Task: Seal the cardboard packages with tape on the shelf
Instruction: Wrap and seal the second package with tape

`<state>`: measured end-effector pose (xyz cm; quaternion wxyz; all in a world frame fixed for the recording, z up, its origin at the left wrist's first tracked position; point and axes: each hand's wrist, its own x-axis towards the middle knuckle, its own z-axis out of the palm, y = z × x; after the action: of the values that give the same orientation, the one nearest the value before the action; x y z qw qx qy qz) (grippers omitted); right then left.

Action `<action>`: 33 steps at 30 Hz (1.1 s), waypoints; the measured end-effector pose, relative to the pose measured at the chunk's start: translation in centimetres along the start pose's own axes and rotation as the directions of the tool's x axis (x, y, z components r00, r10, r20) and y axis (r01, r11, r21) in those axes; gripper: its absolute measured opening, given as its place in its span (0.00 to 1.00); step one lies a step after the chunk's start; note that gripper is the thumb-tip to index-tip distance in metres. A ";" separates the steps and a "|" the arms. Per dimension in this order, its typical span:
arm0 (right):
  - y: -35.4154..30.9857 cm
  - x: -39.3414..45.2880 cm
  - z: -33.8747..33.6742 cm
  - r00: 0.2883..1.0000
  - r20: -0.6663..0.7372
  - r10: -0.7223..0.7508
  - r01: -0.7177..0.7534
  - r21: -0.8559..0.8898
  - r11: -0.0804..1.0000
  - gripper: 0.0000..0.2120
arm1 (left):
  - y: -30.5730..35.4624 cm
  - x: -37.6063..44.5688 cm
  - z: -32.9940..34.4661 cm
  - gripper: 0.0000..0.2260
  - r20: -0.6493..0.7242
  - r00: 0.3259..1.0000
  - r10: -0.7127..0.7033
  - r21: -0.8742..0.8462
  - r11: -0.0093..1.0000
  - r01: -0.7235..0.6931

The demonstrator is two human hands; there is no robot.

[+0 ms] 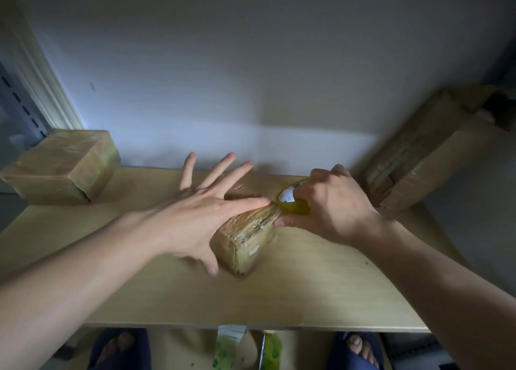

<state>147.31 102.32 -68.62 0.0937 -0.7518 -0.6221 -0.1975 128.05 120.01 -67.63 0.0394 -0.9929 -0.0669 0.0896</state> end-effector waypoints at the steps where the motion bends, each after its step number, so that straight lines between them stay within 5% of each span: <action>1: 0.0 0.0 0.3 0.999 -0.037 -0.017 0.016 -0.005 1.000 0.22 | 0.7 -0.2 -0.2 0.61 0.019 0.998 -0.054 -0.064 0.996 0.055; 4: 0.1 -0.2 0.1 0.995 -0.098 -0.030 0.033 0.027 0.999 0.23 | 3.1 -0.2 -0.1 0.51 0.001 0.983 -0.181 -0.225 0.958 0.176; 9: 0.6 -0.5 -0.7 0.993 -0.113 -0.022 0.028 0.053 0.998 0.28 | 3.3 -0.3 1.2 0.39 -0.101 0.972 -0.213 -0.294 0.940 0.176; 22: 1.6 -1.6 -1.4 0.987 -0.157 -0.020 0.022 0.011 1.000 0.31 | 2.4 -0.5 1.9 0.44 -0.167 0.964 -0.206 -0.297 0.943 0.150; 33: 1.2 1.0 2.1 0.997 -0.065 -0.040 0.048 0.124 0.991 0.33 | 0.1 -0.7 2.1 0.44 -0.198 0.980 0.016 -0.258 0.964 -0.067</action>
<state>148.99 103.80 -69.93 0.1557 -0.7241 -0.6464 -0.1835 126.98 119.98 -69.56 -0.0883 -0.9945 -0.0533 -0.0164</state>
